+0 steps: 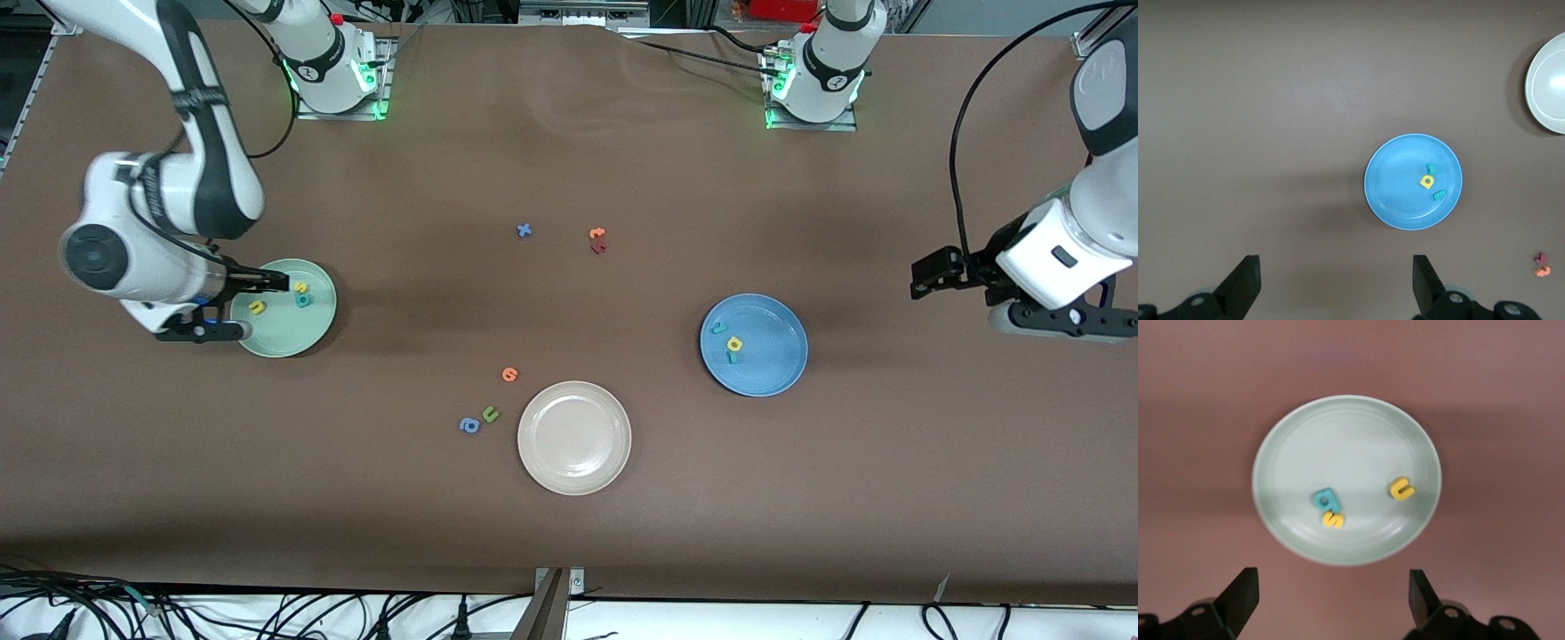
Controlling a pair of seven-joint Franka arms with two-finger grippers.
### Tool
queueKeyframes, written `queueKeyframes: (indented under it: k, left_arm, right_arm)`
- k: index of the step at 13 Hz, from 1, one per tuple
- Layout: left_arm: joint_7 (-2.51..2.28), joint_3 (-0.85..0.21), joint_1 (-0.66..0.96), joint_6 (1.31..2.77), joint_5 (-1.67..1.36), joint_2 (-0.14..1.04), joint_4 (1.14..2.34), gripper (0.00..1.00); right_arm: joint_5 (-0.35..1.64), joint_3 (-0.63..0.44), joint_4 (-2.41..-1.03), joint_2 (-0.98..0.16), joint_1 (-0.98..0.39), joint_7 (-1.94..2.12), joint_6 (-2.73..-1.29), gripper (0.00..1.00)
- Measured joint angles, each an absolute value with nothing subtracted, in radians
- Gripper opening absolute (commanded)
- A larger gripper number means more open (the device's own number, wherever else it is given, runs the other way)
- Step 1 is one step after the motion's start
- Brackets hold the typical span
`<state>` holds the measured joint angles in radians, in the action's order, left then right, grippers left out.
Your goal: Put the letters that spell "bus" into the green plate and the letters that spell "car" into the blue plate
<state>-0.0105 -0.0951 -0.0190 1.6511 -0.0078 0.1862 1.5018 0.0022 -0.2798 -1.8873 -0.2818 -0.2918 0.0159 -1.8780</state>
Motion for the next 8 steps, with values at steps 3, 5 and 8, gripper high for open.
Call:
queueKeyframes:
  k: [3, 5, 8]
  left_arm:
    - [-0.011, -0.096, -0.019, 1.652, -0.008, 0.125, 1.562, 1.0]
    - [-0.011, -0.097, -0.019, 1.652, -0.008, 0.084, 1.61, 1.0]
    - [-0.011, -0.1, -0.018, 1.652, -0.008, 0.013, 1.687, 1.0]
  right_arm:
    - [0.002, -0.279, -1.689, -0.265, -0.294, 0.012, -1.667, 0.99]
    - [0.002, -0.28, -1.574, -0.261, -0.294, -0.008, -1.562, 0.99]
    - [0.002, -0.284, -1.499, -0.232, -0.293, -0.026, -1.514, 0.99]
